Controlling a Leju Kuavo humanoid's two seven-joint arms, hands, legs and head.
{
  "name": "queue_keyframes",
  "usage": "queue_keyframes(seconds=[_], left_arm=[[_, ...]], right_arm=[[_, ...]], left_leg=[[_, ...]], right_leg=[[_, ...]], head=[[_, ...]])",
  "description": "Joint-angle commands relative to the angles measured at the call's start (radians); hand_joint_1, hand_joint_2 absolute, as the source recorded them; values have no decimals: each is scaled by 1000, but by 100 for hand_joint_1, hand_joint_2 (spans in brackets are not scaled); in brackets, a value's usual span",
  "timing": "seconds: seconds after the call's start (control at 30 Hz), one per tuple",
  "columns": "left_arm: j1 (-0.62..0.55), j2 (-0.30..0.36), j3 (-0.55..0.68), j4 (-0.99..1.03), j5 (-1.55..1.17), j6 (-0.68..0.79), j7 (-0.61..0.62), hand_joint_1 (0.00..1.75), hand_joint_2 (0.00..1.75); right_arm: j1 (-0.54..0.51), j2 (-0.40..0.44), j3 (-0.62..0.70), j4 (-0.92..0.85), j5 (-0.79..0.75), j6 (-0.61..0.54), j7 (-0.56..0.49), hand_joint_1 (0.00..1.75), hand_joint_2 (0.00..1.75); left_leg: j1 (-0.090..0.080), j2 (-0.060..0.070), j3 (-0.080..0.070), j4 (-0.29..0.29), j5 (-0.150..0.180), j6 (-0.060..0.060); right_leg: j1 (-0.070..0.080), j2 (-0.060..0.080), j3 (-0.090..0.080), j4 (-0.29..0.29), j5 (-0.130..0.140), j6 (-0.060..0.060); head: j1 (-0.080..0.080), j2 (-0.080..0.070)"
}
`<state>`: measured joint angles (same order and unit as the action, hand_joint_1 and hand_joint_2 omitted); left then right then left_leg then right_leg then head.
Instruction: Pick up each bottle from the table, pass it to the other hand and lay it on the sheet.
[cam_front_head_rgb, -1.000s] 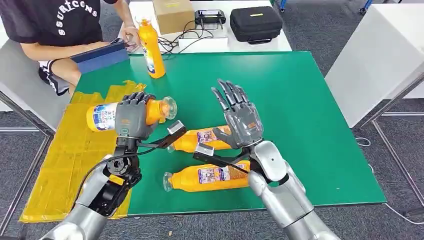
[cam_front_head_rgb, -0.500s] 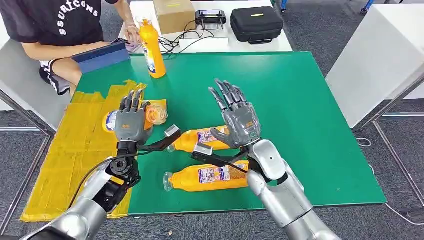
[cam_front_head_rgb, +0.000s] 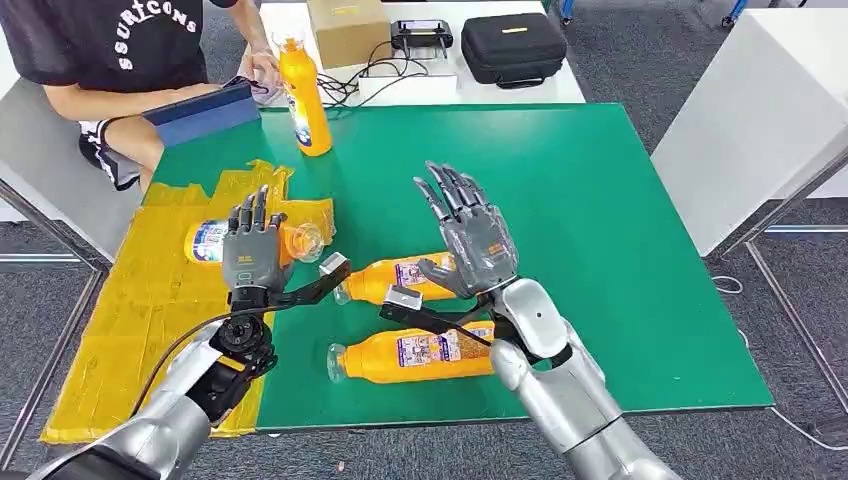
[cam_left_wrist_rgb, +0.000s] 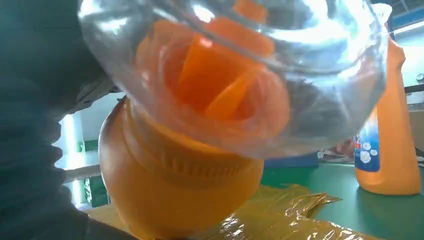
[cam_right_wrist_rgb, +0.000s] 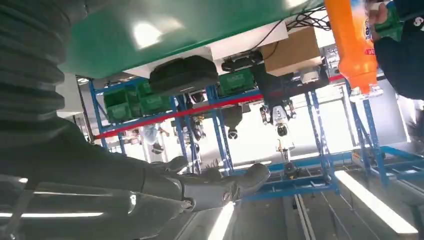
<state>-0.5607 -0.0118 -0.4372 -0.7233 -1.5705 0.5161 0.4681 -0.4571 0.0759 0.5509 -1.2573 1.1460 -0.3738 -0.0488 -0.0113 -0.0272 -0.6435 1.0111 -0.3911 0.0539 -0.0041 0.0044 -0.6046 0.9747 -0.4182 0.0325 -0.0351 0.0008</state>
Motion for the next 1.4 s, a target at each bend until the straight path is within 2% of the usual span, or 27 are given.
queue_keyframes(seconds=[0.03,0.13,0.2,0.23,0.27,0.33,0.4,0.43,0.5,0.6,0.63,0.7,0.87,0.97,1.0,1.03,1.07,1.1,1.17,1.2,1.37,1.4], left_arm=[[-34,-23,78,84,0,0,-50,0,175],[-25,-49,152,98,0,13,-99,0,175],[-14,-61,194,104,0,21,-130,0,175],[-8,-69,219,103,0,25,-145,0,175],[-3,-74,240,103,0,27,-160,0,175],[6,-78,251,103,1,29,-165,0,175],[13,-85,281,99,0,35,-186,0,175],[20,-102,329,93,16,48,-236,0,175],[26,-110,363,78,0,89,-251,0,175],[-9,-62,236,88,0,-27,-143,0,175],[-44,-28,121,104,0,-176,-60,0,0],[-82,-3,46,104,0,-262,-14,0,0],[-104,4,29,93,0,-254,14,0,0],[-102,4,28,92,0,-254,15,0,0],[-98,5,28,85,0,-252,22,0,0],[-97,7,31,77,0,-241,31,0,0],[-97,5,37,71,0,-229,39,0,0],[-97,7,36,66,0,-223,42,0,0],[-96,14,30,48,0,-197,56,2,0],[-92,17,29,39,0,-183,58,175,175],[-81,25,44,21,0,-163,79,175,175],[-79,26,47,18,0,-158,80,54,175]], right_arm=[[-53,-10,17,99,6,66,9,0,175],[-55,-21,18,120,-4,137,12,0,175],[-64,-28,21,152,-19,209,-1,0,175],[-69,-30,21,166,-24,225,-5,0,0],[-74,-32,24,181,-27,237,-9,0,0],[-80,-33,24,204,-27,245,-9,0,0],[-89,-29,27,230,-26,253,-11,0,0],[-89,-29,30,242,-23,260,-14,0,0],[-89,-31,36,251,-16,267,-16,0,0],[-102,-27,48,278,-5,277,-18,0,0],[-111,-23,52,291,-1,276,-22,0,0],[-115,-17,48,297,-2,277,-26,0,0],[-100,-21,46,289,0,273,-24,0,0],[-98,-22,46,288,1,271,-24,0,0],[-97,-23,46,287,1,273,-24,0,0],[-93,-23,44,284,2,269,-22,0,0],[-90,-23,41,282,2,267,-20,0,0],[-87,-25,39,277,2,268,-19,0,0],[-79,-27,34,270,6,267,-14,0,0],[-77,-28,32,267,6,266,-13,0,0],[-75,-26,30,265,7,265,-13,0,0],[-75,-25,30,266,7,265,-13,0,0]], left_leg=[[1,4,7,0,-3,-4],[1,2,4,0,-2,-2],[0,3,8,0,-3,-4],[0,2,5,-1,-2,-3],[0,2,3,-1,-1,-2],[0,4,8,0,-3,-3],[0,3,5,-1,-2,-2],[0,4,8,0,-3,-4],[0,3,7,0,-3,-3],[1,2,4,0,-2,-3],[0,3,6,0,-3,-4],[1,2,5,1,-3,-4],[1,1,2,1,-1,-2],[1,4,9,1,-5,-5],[1,2,3,0,-1,-2],[1,5,9,1,-5,-5],[1,2,3,0,-1,-2],[1,3,5,1,-3,-3],[1,1,2,0,-1,-2],[1,2,5,1,-2,-3],[1,3,5,0,-2,-3],[1,3,5,0,-2,-4]], right_leg=[[1,1,7,0,-3,-1],[1,0,5,-1,-1,0],[1,0,8,-1,-3,0],[0,0,6,-1,-2,0],[0,1,3,-1,-1,0],[0,2,8,-1,-2,0],[0,1,5,-1,-1,0],[0,2,8,-1,-2,-1],[0,1,7,-1,-2,0],[1,1,4,-1,-1,0],[1,0,6,0,-2,-1],[1,0,6,0,-2,-1],[1,-1,2,0,-1,-1],[1,0,9,1,-4,-1],[1,1,3,0,-1,0],[1,2,9,0,-4,-1],[1,0,3,0,-1,0],[1,0,6,1,-2,-1],[1,0,2,0,0,0],[1,0,5,1,-2,-1],[1,1,5,0,-2,-1],[1,0,5,0,-2,-1]], head=[[0,0],[0,0],[0,0],[0,0],[0,0],[0,0],[0,0],[0,0],[0,0],[0,0],[0,0],[0,0],[0,0],[0,0],[0,0],[0,0],[0,0],[0,0],[0,0],[0,0],[0,0],[0,0]])
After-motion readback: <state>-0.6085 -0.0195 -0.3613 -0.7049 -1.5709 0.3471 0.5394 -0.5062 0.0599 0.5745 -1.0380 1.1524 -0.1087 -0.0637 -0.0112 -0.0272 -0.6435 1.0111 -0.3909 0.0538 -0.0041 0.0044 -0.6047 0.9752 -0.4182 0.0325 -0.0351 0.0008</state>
